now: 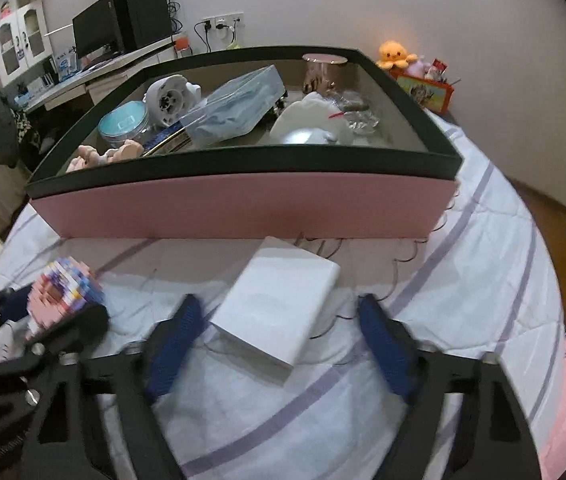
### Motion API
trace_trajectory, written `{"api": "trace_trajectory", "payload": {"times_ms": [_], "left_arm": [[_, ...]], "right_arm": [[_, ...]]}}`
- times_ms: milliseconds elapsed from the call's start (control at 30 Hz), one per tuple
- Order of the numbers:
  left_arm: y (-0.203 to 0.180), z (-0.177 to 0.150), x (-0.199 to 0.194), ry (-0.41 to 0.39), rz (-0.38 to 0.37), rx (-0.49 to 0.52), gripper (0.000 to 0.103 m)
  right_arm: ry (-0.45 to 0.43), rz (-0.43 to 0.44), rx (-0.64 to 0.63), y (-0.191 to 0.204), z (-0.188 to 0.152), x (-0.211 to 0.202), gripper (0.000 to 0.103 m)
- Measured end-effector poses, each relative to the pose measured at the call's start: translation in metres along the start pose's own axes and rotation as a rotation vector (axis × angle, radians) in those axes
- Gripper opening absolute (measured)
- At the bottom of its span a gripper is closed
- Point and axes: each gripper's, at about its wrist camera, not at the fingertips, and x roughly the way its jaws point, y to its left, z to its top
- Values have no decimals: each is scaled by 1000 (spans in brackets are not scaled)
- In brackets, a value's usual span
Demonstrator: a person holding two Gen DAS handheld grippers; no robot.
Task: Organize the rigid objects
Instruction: 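Grasp the pink block figure with the left tool while the right tool grasps the white charger, then carry the block figure and white charger over the tray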
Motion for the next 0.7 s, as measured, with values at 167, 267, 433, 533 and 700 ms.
{"api": "trace_trajectory", "payload": {"times_ms": [167,267,433,533,700], "left_arm": [[-2,-1,-2,-1,-4,-1,55],[-2,-2,-4,-3,-6,-4,55],[-1,-4,-7,-7,-4,-12,55],[-1,-4,-9,-11,-3,-14,55],[-1,-4,-10,-14,-3,-16,55]], "right_arm": [[1,47,16,-12,-4,-9,47],[-3,59,26,-16,-5,-14,44],[-13,70,33,-19,-7,-22,42],[-21,74,32,-18,-7,-27,42],[-10,77,34,-19,-8,-24,42]]}}
